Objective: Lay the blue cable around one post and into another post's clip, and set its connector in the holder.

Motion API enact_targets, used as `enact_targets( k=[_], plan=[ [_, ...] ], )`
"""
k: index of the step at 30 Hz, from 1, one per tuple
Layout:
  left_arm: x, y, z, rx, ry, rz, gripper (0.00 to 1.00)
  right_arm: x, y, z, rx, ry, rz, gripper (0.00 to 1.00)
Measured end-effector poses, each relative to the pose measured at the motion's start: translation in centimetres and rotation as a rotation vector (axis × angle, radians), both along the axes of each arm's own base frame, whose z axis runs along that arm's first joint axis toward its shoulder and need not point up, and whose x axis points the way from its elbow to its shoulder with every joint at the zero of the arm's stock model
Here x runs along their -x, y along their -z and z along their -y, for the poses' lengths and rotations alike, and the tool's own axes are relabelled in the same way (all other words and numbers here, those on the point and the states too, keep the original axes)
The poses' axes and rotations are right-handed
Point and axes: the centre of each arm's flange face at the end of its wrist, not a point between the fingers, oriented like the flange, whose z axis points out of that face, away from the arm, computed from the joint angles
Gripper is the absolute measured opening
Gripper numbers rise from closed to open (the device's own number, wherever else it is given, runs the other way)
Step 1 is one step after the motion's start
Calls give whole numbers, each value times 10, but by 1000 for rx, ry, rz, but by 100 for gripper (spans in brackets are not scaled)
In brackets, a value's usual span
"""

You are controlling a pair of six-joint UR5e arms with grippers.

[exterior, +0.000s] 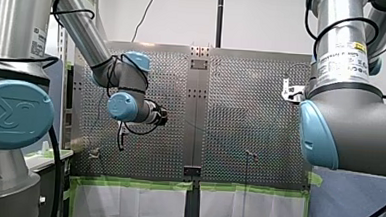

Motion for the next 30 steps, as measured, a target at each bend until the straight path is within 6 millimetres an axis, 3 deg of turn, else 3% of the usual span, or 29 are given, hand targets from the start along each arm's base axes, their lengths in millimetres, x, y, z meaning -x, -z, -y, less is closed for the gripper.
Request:
enact_targets(
  k=[30],
  plan=[
    [-2, 0, -2, -1, -8, -1, 100, 18, -14, 14, 34, -18, 73, 0]
  ],
)
